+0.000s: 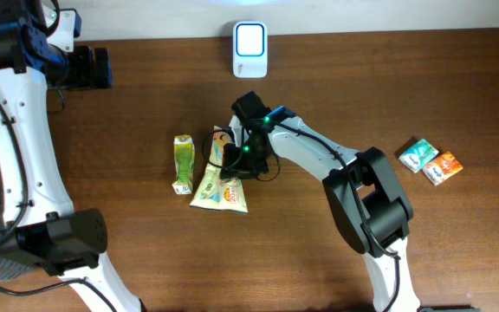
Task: Scan the item barcode
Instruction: 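Reach the right gripper to the yellow snack bag and grasp it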
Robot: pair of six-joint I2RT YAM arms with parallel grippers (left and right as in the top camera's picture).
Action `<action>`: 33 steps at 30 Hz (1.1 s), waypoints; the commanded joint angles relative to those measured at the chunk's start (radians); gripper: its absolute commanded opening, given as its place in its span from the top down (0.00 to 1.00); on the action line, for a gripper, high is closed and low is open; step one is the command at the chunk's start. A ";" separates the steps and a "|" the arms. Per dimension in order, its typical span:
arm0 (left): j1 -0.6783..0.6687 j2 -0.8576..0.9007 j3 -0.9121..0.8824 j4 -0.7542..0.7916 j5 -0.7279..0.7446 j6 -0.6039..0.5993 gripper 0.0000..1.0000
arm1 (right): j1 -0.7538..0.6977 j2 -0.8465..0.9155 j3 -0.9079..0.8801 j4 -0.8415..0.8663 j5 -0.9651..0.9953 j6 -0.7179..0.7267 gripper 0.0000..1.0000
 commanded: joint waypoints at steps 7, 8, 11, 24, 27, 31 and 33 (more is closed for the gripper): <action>0.007 0.002 0.000 0.002 0.003 0.013 0.01 | -0.122 -0.192 0.079 -0.293 0.451 -0.175 0.96; 0.007 0.002 0.000 0.002 0.003 0.013 0.01 | -0.093 -0.231 0.111 -0.390 0.723 -0.171 0.96; 0.006 0.002 0.000 0.002 0.003 0.013 0.01 | -0.013 -0.207 0.134 -0.544 1.056 -0.163 0.96; 0.007 0.002 0.000 0.002 0.003 0.013 0.01 | 0.098 0.001 0.134 -0.613 1.096 -0.154 0.76; 0.006 0.002 0.000 0.002 0.003 0.013 0.01 | 0.197 0.012 0.134 -0.575 1.096 -0.174 0.51; 0.007 0.002 0.000 0.002 0.003 0.013 0.01 | 0.266 0.011 0.175 -0.554 1.093 -0.167 0.18; 0.007 0.002 0.000 0.002 0.003 0.013 0.01 | 0.257 0.011 0.259 -0.586 1.221 -0.168 0.12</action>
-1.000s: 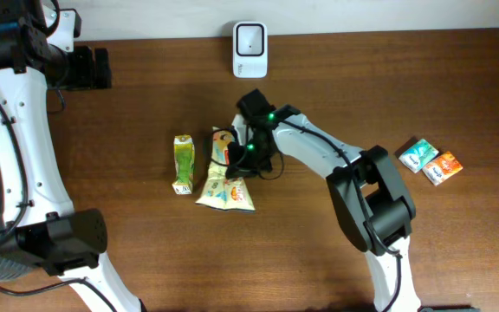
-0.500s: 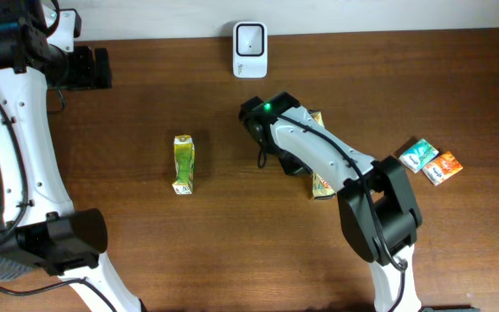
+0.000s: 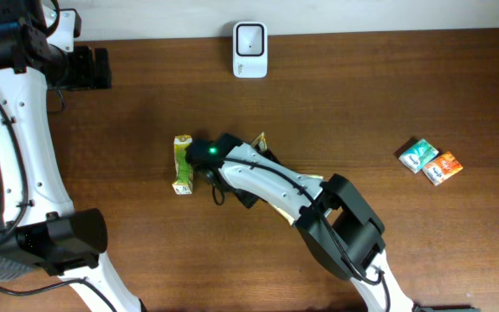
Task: Scan the item barcode
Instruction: 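Reach the right gripper to the yellow snack bag and grasp it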
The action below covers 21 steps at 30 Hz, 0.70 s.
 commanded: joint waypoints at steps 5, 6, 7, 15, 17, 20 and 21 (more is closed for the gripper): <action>0.007 0.001 0.000 0.002 0.003 0.013 0.01 | -0.033 0.002 0.320 -0.065 0.082 -0.176 0.13; 0.007 0.001 0.000 0.002 0.003 0.013 0.01 | -0.030 0.002 0.323 -0.060 -0.003 -0.218 0.15; 0.007 0.001 0.000 0.002 0.003 0.013 0.01 | -0.024 0.002 0.316 -0.049 -0.082 -0.249 0.18; 0.007 0.001 0.000 0.002 0.003 0.013 0.01 | 0.045 0.040 0.192 0.107 -0.051 -0.313 0.19; 0.007 0.001 0.000 0.002 0.003 0.013 0.01 | 0.046 0.093 0.191 0.101 -0.037 -0.312 0.19; 0.006 0.001 0.000 0.002 0.003 0.013 0.01 | 0.049 0.140 0.191 0.085 -0.036 -0.309 0.19; 0.006 0.001 0.000 0.002 0.003 0.013 0.01 | 0.049 0.151 0.191 0.084 -0.032 -0.307 0.21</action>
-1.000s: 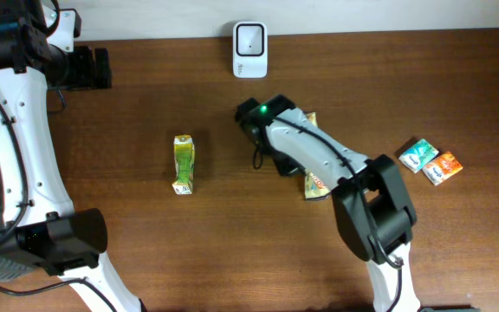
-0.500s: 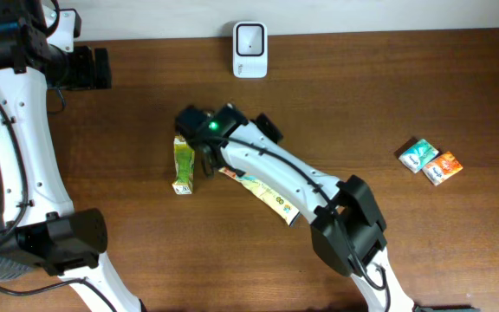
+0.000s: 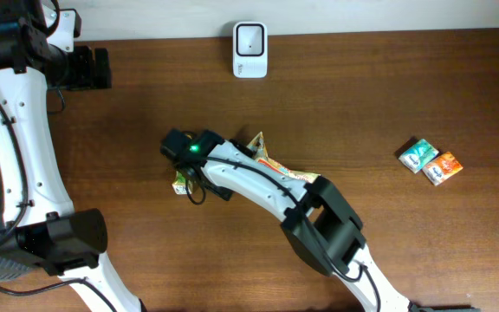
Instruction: Scan the item barcode
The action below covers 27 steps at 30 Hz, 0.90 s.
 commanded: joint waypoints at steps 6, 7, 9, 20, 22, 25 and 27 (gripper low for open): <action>0.006 0.001 0.000 0.002 0.003 0.013 0.01 | -0.044 0.055 -0.006 0.003 0.073 0.182 0.43; 0.007 0.001 0.000 0.002 0.003 0.013 0.01 | -0.061 0.062 -0.006 0.000 0.073 0.197 0.53; 0.007 0.001 0.000 0.002 0.003 0.013 0.01 | -0.078 0.064 -0.006 0.000 0.061 0.208 0.71; 0.007 0.001 0.000 0.002 0.003 0.013 0.01 | -0.129 0.000 0.440 -0.368 -0.130 0.256 0.46; 0.007 0.001 0.000 0.002 0.003 0.013 0.01 | -0.128 0.005 0.428 -0.471 -0.131 0.311 0.44; 0.007 0.001 0.000 0.002 0.003 0.013 0.01 | -0.119 0.009 0.377 -0.475 -0.224 0.391 0.41; 0.007 0.001 0.000 0.002 0.003 0.013 0.01 | -0.074 0.014 0.297 -0.396 -0.223 0.432 0.32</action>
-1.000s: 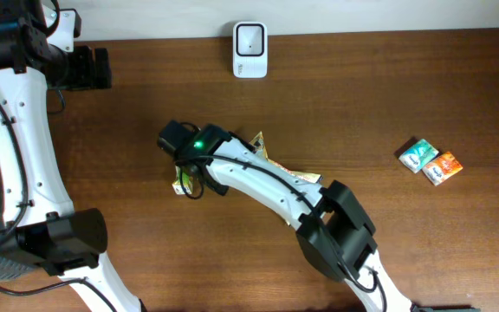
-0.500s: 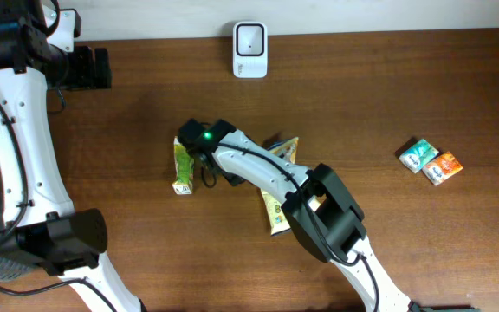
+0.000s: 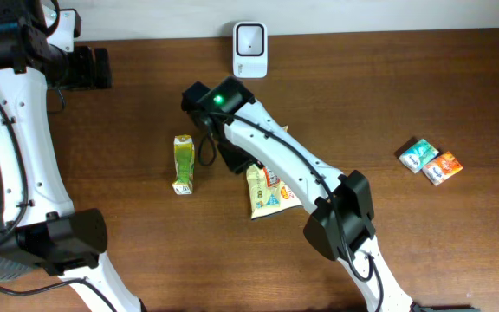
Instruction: Scan the item barcode
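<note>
A yellow snack packet (image 3: 268,192) lies flat right of the table's middle, its upper end tucked under my right arm. My right gripper (image 3: 237,159) points down at that upper end and looks shut on the packet, though the wrist hides the fingertips. The white barcode scanner (image 3: 249,39) stands at the table's far edge, above the wrist. A green packet (image 3: 183,162) lies to the left of the gripper, apart from it. My left gripper (image 3: 100,68) rests at the far left edge, away from everything; it shows only as a dark block.
Two small boxes, one teal (image 3: 417,155) and one orange (image 3: 443,167), lie at the right. The right arm (image 3: 301,169) stretches diagonally across the table's middle. The left arm's white links (image 3: 24,130) run down the left side.
The right wrist has moved up and to the right, from over the green packet to just below the scanner. The yellow packet has shifted down and right, and the green packet is uncovered.
The right gripper was first on the yellow packet lying beside the green one. Then the arm lay over both packets with the yellow one's corner sticking out. Then the wrist covered the green packet. Now the yellow packet lies further right, turned upright. The left arm never moved.
</note>
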Robot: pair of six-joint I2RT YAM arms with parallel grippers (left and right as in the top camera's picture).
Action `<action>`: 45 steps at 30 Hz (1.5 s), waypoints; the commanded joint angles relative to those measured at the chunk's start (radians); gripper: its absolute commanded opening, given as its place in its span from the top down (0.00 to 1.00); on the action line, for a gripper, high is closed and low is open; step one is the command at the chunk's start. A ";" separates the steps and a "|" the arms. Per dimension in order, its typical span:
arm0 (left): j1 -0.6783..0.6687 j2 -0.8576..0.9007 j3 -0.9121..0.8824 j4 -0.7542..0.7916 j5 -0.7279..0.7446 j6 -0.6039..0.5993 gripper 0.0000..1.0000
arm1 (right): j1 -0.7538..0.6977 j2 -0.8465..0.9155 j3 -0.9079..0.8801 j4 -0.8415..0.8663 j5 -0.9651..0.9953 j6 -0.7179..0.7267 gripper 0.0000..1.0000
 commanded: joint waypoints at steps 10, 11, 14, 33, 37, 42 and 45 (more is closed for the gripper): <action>0.007 0.001 0.000 0.002 0.003 0.013 0.01 | 0.098 0.009 -0.443 0.341 0.214 0.071 0.04; 0.007 0.001 0.000 0.002 0.003 0.013 0.01 | 0.098 0.009 -0.469 0.353 0.244 0.071 0.08; 0.007 0.001 0.000 0.002 0.003 0.013 0.01 | 0.077 0.009 -0.539 0.351 0.280 0.071 0.21; 0.006 0.001 0.000 0.002 0.003 0.013 0.01 | -0.124 -0.299 -0.269 0.322 -0.769 -0.254 0.96; 0.006 0.001 0.000 0.002 0.003 0.013 0.01 | -0.276 -0.288 -0.364 0.404 -1.267 -0.403 0.96; 0.006 0.001 0.000 0.002 0.003 0.013 0.01 | -0.423 -0.285 -0.788 0.735 -1.500 -0.361 0.96; 0.006 0.001 0.000 0.002 0.003 0.013 0.01 | -0.489 -0.285 -0.897 0.753 -1.311 -0.333 0.96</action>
